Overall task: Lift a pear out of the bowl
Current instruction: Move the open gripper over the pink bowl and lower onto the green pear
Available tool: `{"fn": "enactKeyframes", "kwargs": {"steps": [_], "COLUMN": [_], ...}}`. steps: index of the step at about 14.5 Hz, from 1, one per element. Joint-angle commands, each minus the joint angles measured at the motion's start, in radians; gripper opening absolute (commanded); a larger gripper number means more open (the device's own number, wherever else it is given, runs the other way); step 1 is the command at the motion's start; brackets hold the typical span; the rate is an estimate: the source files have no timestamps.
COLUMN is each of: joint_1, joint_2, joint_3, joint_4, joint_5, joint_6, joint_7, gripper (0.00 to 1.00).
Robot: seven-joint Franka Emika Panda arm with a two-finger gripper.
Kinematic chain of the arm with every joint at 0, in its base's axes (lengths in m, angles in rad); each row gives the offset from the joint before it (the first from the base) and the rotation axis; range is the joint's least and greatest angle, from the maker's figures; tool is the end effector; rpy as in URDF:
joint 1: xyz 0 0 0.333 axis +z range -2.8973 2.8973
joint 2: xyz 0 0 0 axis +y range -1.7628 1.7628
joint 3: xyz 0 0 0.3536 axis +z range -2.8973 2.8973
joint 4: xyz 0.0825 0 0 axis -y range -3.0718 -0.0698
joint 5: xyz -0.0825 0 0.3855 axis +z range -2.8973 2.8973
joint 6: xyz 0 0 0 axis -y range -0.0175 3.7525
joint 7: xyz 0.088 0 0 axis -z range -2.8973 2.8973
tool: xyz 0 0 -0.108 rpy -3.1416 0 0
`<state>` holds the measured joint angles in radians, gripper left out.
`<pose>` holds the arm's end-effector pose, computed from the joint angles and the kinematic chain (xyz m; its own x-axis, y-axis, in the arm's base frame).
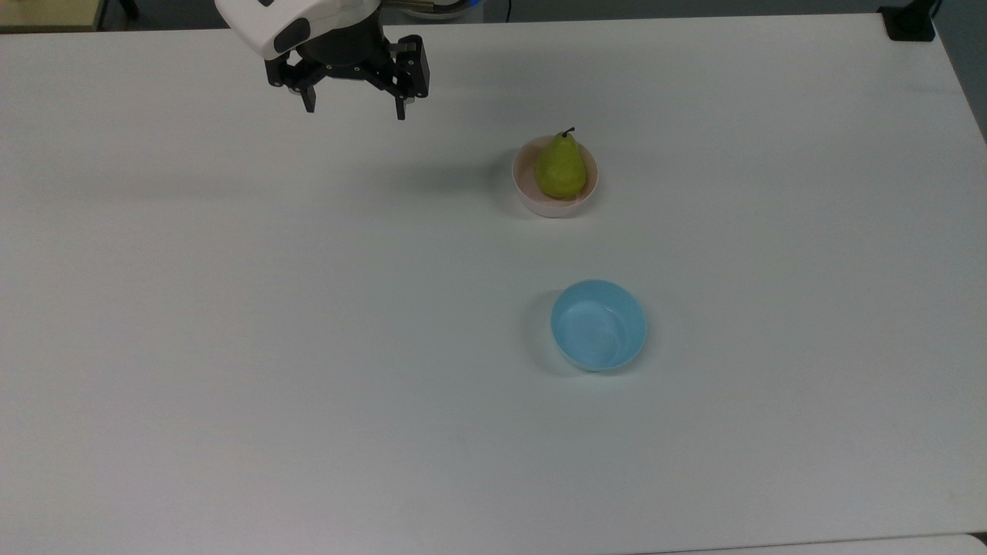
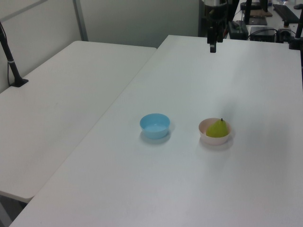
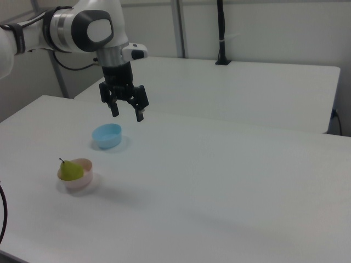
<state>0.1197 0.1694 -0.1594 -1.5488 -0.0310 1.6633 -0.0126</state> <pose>0.6155 -0.0195 0.5813 0.9983 -0.0234 -0.0536 -0.0203 -0.9982 0.0567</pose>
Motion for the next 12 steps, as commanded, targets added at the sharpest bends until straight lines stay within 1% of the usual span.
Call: {"fn": "enactKeyframes", "kwargs": {"steps": [1, 3, 4, 5, 6, 8, 10, 12], "joint_1": [0.024, 0.116, 0.15, 0.182, 0.237, 0.32, 0.377, 0.409], "joint_2": [-0.019, -0.021, -0.021, -0.021, -0.021, -0.004, 0.044, 0.088], "joint_3": [-0.022, -0.069, -0.078, -0.081, -0.089, -0.092, -0.085, -0.083], "joint_4": [-0.014, -0.014, -0.016, -0.016, -0.02, -0.036, -0.048, -0.057], "joint_5": [0.006, 0.01, 0.008, 0.007, 0.005, 0.008, 0.01, 0.01], "joint_6": [-0.003, -0.005, -0.007, -0.014, -0.019, -0.017, -0.016, -0.014], "joint_7": [0.006, -0.003, -0.003, -0.009, -0.007, -0.001, -0.009, -0.009], "gripper": [1.0, 1.0, 1.0, 1.0, 1.0, 1.0, 1.0, 1.0]}}
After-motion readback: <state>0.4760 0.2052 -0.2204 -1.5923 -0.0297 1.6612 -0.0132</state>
